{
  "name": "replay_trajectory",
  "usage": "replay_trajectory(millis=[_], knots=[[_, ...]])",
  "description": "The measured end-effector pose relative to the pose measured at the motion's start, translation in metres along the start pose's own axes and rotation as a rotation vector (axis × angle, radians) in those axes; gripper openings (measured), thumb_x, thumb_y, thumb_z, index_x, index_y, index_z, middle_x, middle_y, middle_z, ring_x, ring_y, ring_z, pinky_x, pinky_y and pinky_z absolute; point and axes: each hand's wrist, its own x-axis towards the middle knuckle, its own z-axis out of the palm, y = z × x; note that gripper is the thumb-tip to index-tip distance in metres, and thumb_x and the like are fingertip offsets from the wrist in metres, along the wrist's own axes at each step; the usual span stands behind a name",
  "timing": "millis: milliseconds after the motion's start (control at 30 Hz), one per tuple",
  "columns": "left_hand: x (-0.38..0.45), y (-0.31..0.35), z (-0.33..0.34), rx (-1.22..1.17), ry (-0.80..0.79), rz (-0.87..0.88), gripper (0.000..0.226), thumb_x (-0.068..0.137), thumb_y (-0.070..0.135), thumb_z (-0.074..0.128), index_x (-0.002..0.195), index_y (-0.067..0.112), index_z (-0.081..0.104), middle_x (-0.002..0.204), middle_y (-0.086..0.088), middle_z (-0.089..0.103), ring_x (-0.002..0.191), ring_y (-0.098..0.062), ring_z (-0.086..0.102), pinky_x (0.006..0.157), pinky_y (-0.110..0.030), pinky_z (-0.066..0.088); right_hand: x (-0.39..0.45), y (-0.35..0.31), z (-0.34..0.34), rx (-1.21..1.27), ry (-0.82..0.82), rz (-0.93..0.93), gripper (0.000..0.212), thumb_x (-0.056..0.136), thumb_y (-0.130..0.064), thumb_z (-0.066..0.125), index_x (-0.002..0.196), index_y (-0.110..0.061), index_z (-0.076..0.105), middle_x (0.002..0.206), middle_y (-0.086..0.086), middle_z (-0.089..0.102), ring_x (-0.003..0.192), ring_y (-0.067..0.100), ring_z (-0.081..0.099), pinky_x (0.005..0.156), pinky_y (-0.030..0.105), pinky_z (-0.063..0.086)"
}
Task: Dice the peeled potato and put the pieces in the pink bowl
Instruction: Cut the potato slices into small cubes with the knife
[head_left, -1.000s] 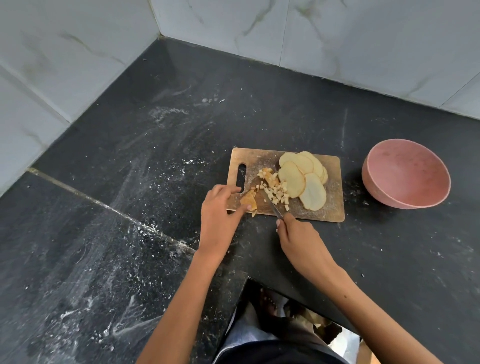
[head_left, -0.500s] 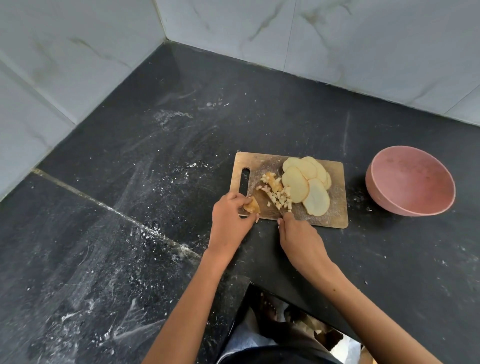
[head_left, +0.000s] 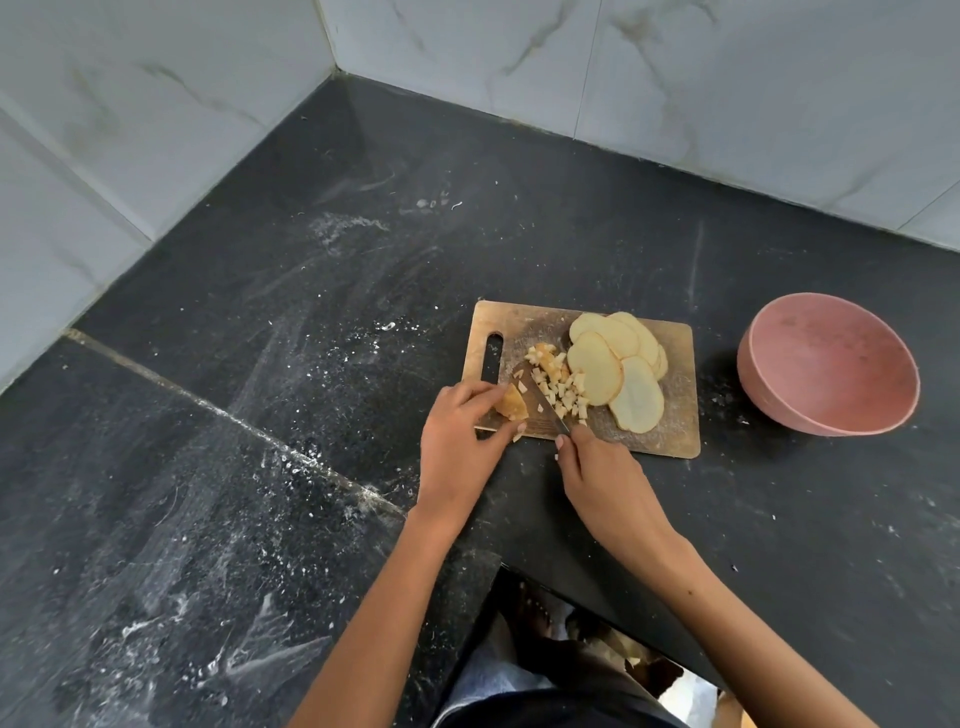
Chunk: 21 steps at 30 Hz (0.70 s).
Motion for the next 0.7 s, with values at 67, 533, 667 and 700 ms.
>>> replay_trajectory(millis=[67,533,667,700], knots=[[-0.010,-0.001,-0.002,0.077,0.054,-0.019,0.021,0.068,0.033,0.085,0.084,0.022,0.076,0.088,0.012,0.060,0.087,-0.007,0.051,0.079,-0.021,0.039,-0.002,0.004,-0.001,0.008,0.001,0.019,0.028,0.103,-0.034,0.031,0.086,-0.016,0.045,0.070,0.002,0.055,0.063,0.019,0.053,0.056,0.035,0.038],[-0.016,0.015,0.020,0.244,0.052,-0.021,0.007,0.072,0.019,0.080,0.071,0.015,0.074,0.080,0.004,0.061,0.085,-0.018,0.058,0.077,-0.032,0.041,-0.009,0.009,-0.004,0.030,0.008,0.075,0.029,0.102,-0.035,0.034,0.081,-0.017,0.042,0.069,0.001,0.054,0.062,0.017,0.051,0.053,0.033,0.034],[-0.003,0.024,0.022,0.222,0.001,-0.012,0.007,0.076,0.022,0.079,0.077,0.016,0.075,0.083,0.003,0.060,0.086,-0.019,0.058,0.081,-0.035,0.044,-0.013,0.013,-0.008,0.006,0.005,0.067,0.028,0.102,-0.035,0.034,0.084,-0.017,0.043,0.070,0.001,0.055,0.064,0.019,0.053,0.053,0.034,0.034],[0.000,0.025,0.022,0.210,-0.010,-0.023,0.007,0.076,0.021,0.079,0.078,0.016,0.076,0.083,0.003,0.060,0.086,-0.018,0.058,0.081,-0.035,0.044,-0.015,0.014,-0.008,-0.001,-0.003,0.068,0.027,0.102,-0.036,0.033,0.085,-0.017,0.043,0.071,0.001,0.056,0.066,0.020,0.054,0.055,0.035,0.036]])
